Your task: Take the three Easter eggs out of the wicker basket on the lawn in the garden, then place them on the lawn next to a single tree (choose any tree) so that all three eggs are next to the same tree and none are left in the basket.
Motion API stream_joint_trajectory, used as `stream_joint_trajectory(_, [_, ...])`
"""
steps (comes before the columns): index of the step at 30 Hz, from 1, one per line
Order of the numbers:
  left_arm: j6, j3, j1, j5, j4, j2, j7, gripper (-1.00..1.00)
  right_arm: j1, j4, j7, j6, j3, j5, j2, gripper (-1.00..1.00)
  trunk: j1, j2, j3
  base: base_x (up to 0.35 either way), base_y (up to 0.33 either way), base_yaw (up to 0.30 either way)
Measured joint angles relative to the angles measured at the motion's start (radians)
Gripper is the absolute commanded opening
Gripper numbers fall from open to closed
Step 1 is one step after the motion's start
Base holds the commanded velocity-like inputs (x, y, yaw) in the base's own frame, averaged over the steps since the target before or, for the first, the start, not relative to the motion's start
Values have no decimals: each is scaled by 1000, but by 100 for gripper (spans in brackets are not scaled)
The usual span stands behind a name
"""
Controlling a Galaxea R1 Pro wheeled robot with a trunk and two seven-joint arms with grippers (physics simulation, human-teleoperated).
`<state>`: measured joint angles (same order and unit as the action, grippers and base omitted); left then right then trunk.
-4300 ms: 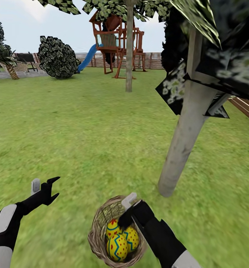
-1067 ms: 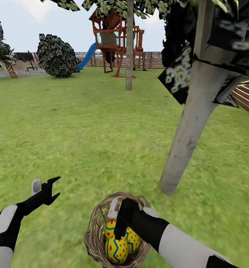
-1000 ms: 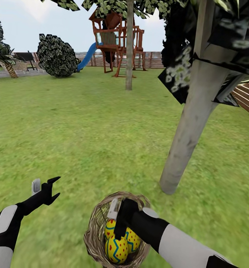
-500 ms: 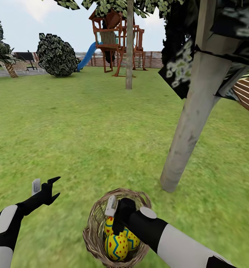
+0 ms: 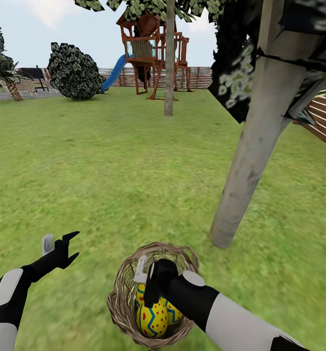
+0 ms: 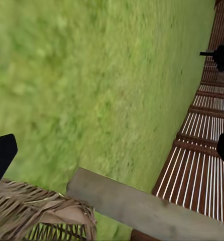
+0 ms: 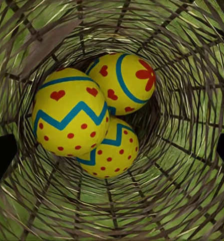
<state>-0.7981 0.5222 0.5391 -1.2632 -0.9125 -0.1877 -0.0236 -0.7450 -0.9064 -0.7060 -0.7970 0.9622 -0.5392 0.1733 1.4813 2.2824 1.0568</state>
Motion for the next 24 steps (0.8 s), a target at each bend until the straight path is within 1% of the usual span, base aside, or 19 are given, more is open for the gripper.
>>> stream_joint_trajectory(6, [0,-1,0,0,0,0,0,100,0,2,0,6,0,-1,-3,100,23,42,19,0,0,0])
stream_joint_trajectory(11, [0,-2,0,0,0,0,0,100,0,-1,-3,29,0,3,-3,100,42,77,34,0,0,0])
stream_joint_trajectory(19, [0,-3,0,0,0,2,0,100,0,-22,-9,34,-1,4,1,100,73,133,60,0,0,0])
stream_joint_trajectory(21, [3,-2,-6,-1,4,1,1,100,-4,-24,2,26,-12,-7,1,100,73,133,60,0,0,0])
stream_joint_trajectory(24, [3,-2,-7,-2,4,1,1,100,-4,-23,3,28,-11,-5,1,100,73,133,60,0,0,0])
